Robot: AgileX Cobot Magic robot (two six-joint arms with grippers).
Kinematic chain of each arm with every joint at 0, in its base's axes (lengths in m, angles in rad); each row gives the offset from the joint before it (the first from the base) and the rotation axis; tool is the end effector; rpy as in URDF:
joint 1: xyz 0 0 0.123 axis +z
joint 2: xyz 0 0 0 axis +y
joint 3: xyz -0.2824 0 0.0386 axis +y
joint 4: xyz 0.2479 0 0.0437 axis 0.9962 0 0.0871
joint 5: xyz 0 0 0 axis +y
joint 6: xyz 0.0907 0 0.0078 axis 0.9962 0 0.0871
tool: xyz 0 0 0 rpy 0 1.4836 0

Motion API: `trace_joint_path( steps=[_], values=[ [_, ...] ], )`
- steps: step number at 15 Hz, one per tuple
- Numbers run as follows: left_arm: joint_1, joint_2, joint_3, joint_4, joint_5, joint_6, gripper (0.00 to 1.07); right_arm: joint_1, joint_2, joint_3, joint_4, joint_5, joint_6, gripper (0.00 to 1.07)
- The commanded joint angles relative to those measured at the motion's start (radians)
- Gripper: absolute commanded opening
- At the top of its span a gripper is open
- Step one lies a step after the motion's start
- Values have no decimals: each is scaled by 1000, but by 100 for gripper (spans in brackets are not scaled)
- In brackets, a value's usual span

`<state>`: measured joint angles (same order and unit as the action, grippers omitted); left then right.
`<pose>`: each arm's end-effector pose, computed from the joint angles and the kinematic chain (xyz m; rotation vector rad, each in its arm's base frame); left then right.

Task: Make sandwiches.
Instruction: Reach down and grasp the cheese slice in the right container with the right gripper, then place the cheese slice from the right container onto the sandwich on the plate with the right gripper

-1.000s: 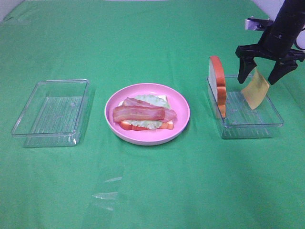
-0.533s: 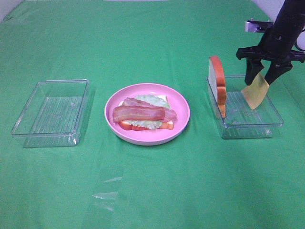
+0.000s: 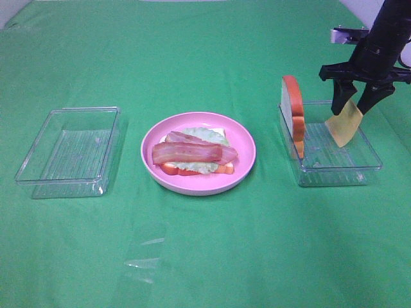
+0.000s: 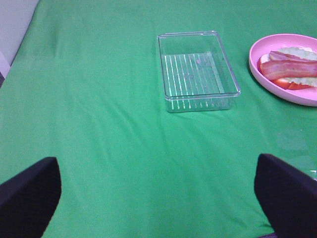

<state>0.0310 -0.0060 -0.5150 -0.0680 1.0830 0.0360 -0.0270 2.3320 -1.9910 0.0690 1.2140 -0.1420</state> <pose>-0.0084 -0.0057 0.2796 0.0100 2.0439 -0.0395 0.4803 -0.0071 0.1687 -0.1428 3.0289 0.0864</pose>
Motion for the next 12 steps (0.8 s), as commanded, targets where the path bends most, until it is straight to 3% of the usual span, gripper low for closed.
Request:
trace_joint_path(
  steps=[1, 8, 12],
  values=[
    [5, -11, 0, -9, -11, -3, 98, 0, 6, -3, -25, 19, -1, 50],
    [5, -11, 0, -9, -11, -3, 98, 0, 6, -3, -60, 30, -1, 0],
    [5, -11, 0, -9, -11, -3, 98, 1, -39, -3, -41, 42, 11, 0]
  ],
)
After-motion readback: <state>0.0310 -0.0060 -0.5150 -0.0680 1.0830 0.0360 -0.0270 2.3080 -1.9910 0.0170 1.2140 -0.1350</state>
